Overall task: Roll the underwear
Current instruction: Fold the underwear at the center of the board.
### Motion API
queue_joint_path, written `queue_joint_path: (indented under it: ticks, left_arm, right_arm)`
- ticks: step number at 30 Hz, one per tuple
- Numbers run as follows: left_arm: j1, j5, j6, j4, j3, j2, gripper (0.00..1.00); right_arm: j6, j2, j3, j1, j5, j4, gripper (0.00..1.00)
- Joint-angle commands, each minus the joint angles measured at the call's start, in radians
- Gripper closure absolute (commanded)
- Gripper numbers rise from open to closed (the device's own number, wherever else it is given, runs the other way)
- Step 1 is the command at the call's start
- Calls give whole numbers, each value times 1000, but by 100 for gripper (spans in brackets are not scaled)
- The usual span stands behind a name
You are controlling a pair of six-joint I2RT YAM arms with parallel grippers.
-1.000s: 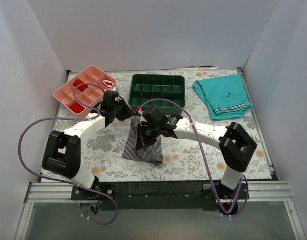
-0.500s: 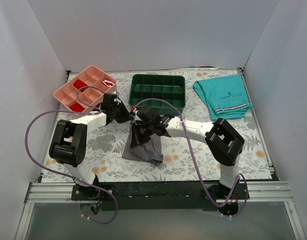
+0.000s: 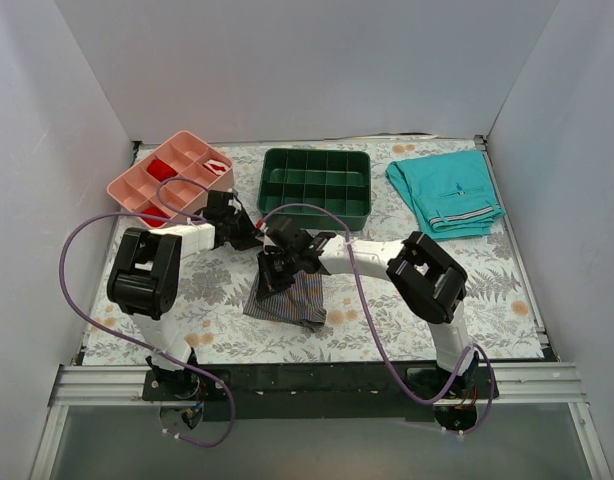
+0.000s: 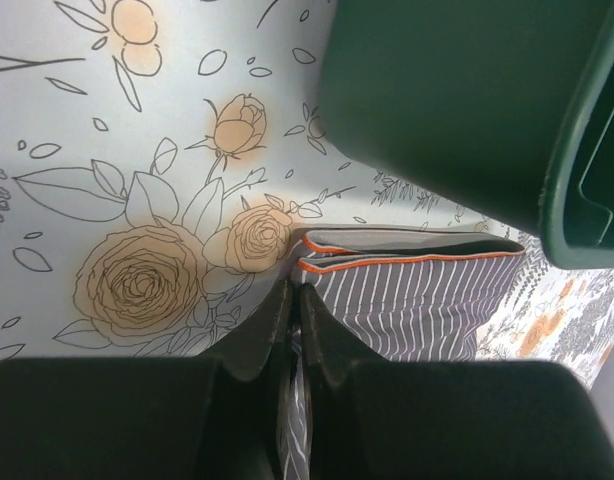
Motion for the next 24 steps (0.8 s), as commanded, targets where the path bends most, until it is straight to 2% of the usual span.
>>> queue_joint_path:
  ticks: [1,10,15,20,21,23,24]
  left_arm:
    - [5,3,13,7,17,3,100]
    - [5,1,7,0,24,15,95]
    - [8,3,5,-9,29,12,91]
    - [11,6,10,-25,38,-4,80]
    - [11,6,12,-28,40,-12,71]
    - [14,4,13,-32,41,-21,64]
    - [12,6,13,-32,41,-29,58]
  right_arm:
    - [-9,15,45,19,-32,53,99]
    - [-6,52,50,39,-98,86,96]
    - [22,72,31,37,-174,185,96]
    - [25,2,-32,30,-192,267,73]
    - [26,-36,-48,24,-197,299,62]
    - [22,-73,-98,17,-191,314,54]
    - [13,-107,-108,11,-180,313,46]
